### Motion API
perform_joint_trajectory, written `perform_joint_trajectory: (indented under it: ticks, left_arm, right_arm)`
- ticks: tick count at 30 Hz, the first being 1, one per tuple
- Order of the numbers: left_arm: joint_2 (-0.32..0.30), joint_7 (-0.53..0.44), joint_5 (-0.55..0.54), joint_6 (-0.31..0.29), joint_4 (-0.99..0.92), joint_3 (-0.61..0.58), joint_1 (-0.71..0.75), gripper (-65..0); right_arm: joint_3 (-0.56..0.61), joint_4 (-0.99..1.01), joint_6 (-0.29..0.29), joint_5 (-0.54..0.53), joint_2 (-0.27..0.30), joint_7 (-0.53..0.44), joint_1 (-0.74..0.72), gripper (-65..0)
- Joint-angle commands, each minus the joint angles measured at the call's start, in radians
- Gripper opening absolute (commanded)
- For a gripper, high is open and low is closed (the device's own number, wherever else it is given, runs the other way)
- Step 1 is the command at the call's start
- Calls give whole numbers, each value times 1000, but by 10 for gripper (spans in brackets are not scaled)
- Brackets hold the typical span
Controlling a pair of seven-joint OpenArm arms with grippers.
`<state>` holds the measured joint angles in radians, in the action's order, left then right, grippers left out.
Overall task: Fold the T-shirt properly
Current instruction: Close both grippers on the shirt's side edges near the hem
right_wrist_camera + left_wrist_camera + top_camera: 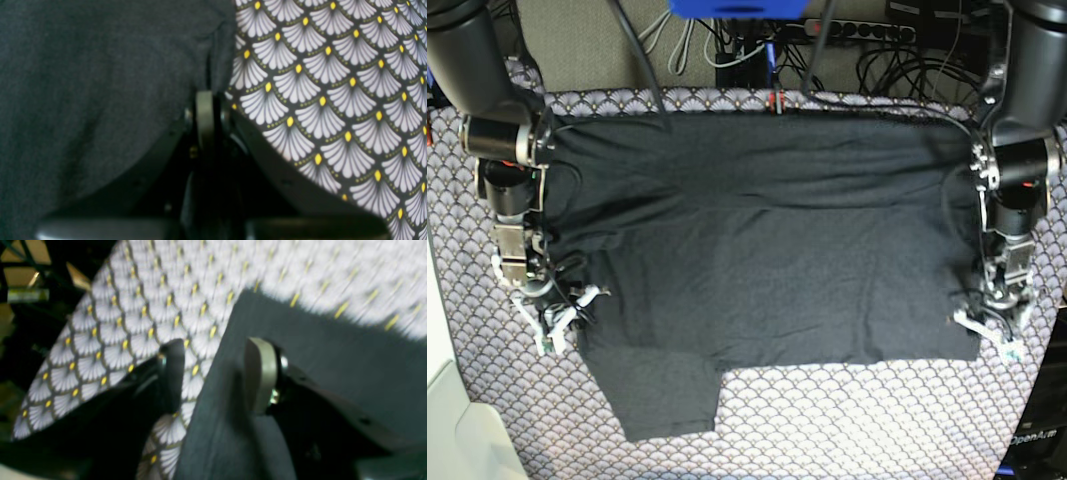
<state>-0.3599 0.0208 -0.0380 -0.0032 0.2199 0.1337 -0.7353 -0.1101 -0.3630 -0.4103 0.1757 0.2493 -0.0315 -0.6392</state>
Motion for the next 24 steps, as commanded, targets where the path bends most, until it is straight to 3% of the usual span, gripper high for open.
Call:
perform_joint_trajectory:
  ticks: [1, 16, 24]
  left_arm:
    - [-15, -51, -3, 6, 5, -15, -50, -360]
    - [-11, -58, -9, 12, -9, -19, 24, -360]
    - [-14, -58, -136, 9, -7, -30, 38, -360]
  right_arm:
    - [3, -5, -8, 12, 3, 32, -15, -650]
    - [3, -5, -8, 12, 2, 34, -15, -650]
    - [3, -5, -8, 12, 0, 34, -15, -650]
